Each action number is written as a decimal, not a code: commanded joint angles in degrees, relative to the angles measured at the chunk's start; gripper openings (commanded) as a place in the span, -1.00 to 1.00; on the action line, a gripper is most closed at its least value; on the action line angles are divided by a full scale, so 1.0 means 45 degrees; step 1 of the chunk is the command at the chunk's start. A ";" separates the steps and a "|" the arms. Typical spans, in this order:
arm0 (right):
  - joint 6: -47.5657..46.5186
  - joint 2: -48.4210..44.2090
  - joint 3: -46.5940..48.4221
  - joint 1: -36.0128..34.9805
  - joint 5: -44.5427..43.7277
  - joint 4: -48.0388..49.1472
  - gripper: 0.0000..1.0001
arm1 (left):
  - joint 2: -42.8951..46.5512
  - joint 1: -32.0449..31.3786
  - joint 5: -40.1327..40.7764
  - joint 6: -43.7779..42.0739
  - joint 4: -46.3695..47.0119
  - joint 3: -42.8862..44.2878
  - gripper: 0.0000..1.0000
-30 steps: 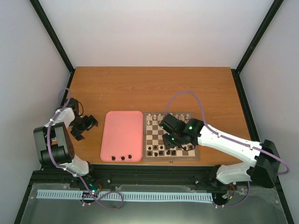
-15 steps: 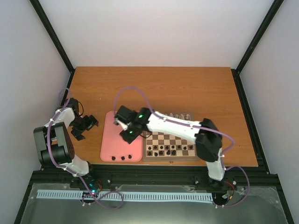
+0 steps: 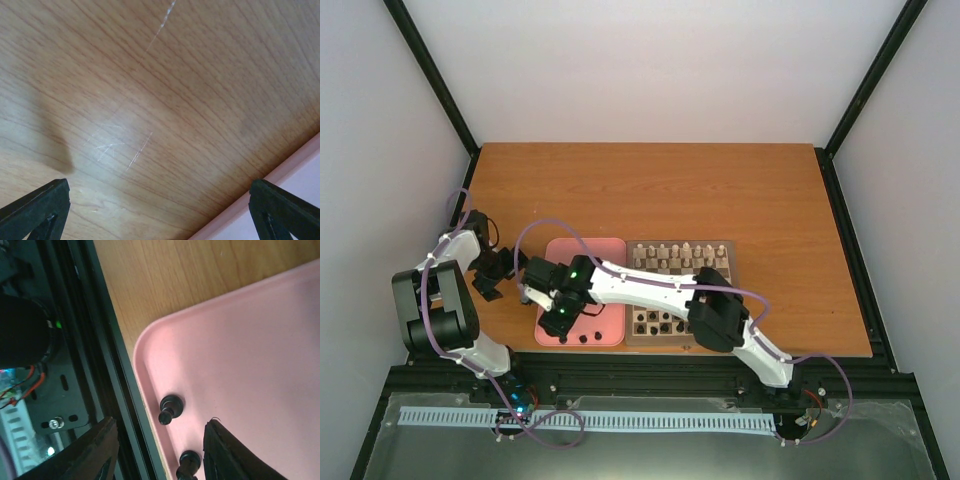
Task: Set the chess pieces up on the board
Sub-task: Pick up the chess piece from the storage box, then place the chess piece on the chessboard.
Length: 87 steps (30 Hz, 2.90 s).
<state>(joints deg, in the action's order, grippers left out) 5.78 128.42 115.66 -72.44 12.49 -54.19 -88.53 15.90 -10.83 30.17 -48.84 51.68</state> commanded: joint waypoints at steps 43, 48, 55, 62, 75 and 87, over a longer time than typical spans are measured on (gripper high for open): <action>-0.0538 0.2712 0.2365 0.0064 0.0714 -0.2185 -0.58 | -0.0208 -0.0057 -0.0255 -0.0065 0.0399 0.0033 0.99; -0.0601 0.2721 0.2365 0.0076 0.0764 -0.2228 -0.56 | -0.0226 -0.0057 -0.0236 -0.0084 0.0403 0.0041 0.99; -0.0640 0.2677 0.2306 0.0064 0.0788 -0.2288 -0.48 | -0.0269 -0.0054 -0.0249 -0.0065 0.0443 0.0040 0.99; -0.0570 0.2697 0.2306 0.0067 0.0711 -0.2259 -0.73 | -0.0230 -0.0055 -0.0256 -0.0065 0.0414 0.0049 0.99; 0.0102 0.0984 0.2189 0.0770 -0.1555 -0.1721 -0.94 | -0.0056 -0.0044 -0.0230 -0.0065 0.0345 0.0119 0.99; 0.2811 -0.6504 -0.7501 0.3330 -0.3403 -0.0973 -0.94 | 0.0110 -0.0052 -0.0183 -0.0066 0.0341 0.0111 0.99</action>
<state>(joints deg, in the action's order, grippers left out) 11.92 108.40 95.72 -59.07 0.01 -58.19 -88.97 15.90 -11.79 30.15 -47.72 51.68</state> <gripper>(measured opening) 0.073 0.997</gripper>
